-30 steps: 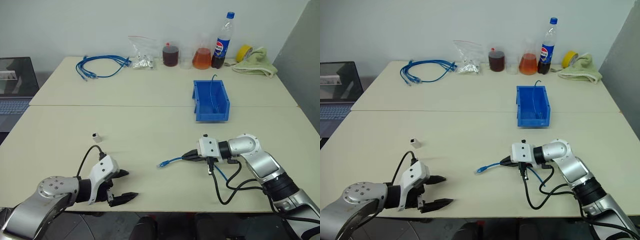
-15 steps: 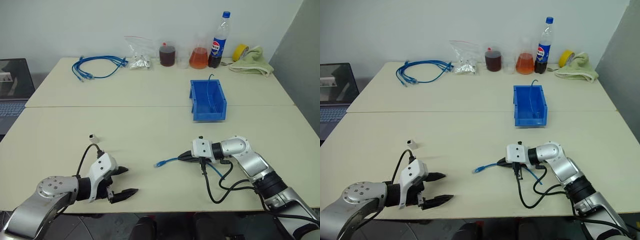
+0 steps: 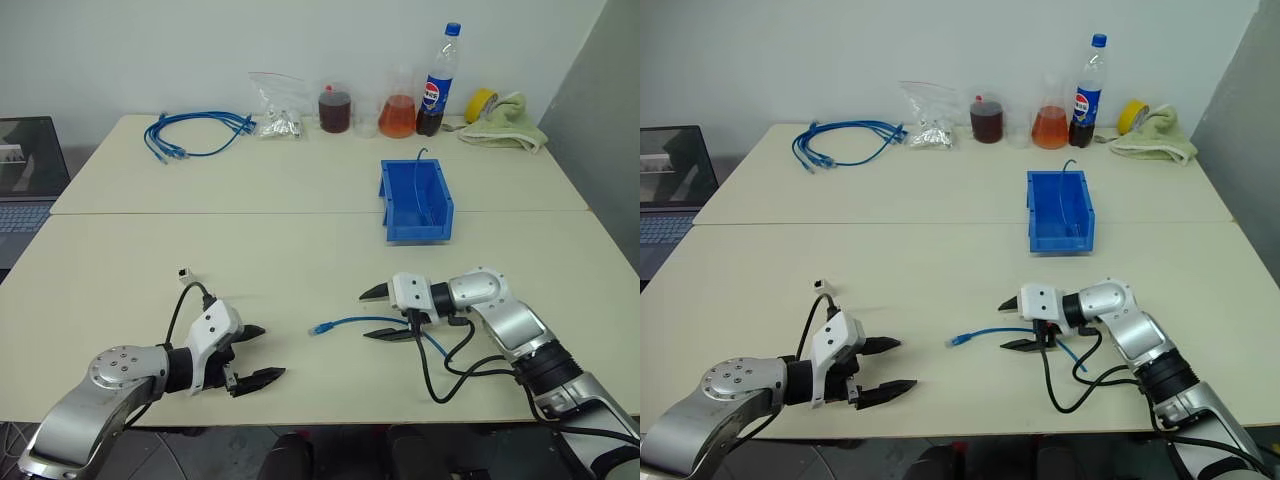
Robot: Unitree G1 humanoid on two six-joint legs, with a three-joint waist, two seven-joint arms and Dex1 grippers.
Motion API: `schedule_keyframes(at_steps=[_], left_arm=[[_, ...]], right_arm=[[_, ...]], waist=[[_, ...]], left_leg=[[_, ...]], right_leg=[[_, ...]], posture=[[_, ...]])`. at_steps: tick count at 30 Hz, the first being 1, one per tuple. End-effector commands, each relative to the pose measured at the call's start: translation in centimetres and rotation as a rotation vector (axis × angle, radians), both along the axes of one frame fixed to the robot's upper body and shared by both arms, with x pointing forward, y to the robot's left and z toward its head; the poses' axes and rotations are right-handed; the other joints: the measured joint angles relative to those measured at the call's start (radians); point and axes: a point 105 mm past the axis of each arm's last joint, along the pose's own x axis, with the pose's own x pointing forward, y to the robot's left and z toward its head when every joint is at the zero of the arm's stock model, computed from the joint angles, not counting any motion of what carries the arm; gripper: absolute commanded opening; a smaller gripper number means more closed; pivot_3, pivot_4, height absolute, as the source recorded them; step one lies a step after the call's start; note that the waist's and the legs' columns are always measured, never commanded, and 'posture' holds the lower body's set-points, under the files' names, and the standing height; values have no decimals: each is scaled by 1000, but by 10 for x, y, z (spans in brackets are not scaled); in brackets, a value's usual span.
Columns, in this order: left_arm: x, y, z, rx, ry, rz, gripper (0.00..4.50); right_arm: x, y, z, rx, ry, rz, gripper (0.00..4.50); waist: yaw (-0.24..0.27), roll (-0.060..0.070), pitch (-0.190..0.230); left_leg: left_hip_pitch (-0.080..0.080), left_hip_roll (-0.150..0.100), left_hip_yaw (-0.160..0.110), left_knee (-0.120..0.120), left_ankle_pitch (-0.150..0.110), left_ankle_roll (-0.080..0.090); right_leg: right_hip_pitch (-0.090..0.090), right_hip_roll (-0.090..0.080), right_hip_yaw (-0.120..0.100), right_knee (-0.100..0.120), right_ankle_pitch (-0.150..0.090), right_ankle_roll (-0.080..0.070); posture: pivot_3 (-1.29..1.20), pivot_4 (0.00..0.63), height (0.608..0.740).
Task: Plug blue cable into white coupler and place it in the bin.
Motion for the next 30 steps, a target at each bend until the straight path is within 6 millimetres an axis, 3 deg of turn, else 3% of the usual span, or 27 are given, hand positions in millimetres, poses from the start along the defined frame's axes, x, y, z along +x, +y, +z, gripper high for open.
schedule_keyframes(at_steps=[1, 5, 14, 22, 30], left_arm=[[8, -6, 7, -24, -43, -3, 4500], [16, -13, 9, -32, -77, -3, 4500], [34, -26, 2, 23, -135, -66, 4500], [44, -42, -8, 51, -101, -140, 4500], [40, -48, -12, 107, -77, -202, 4500]], right_arm=[[-10, -4, 37, 102, 34, -23, 4411], [-28, -11, 45, 150, 82, -105, 4411], [-80, -21, 21, 97, 214, -253, 4411], [-64, -24, 30, 161, 230, -466, 4411], [-65, -27, 38, 165, 223, -493, 4411]], waist=[[1, 0, 0], [5, 0, 0], [4, -1, 0], [0, -1, 0], [2, -1, 0]], left_leg=[[0, 0, 0, 0, 0, 0], [0, 0, -2, 0, 0, 0], [-1, -2, 0, 0, 0, 0], [0, 0, 1, 0, 0, 0], [0, 0, 1, 0, 0, 0]], right_leg=[[0, 0, 0, 0, 0, 0], [0, 0, -1, 0, 0, 0], [1, -2, 0, 0, 0, 0], [1, 2, -1, 0, 0, 0], [1, 2, -1, 0, 0, 0]], posture=[[0, 150, 740], [0, 150, 740], [0, 150, 740], [0, 150, 740], [0, 150, 740]])
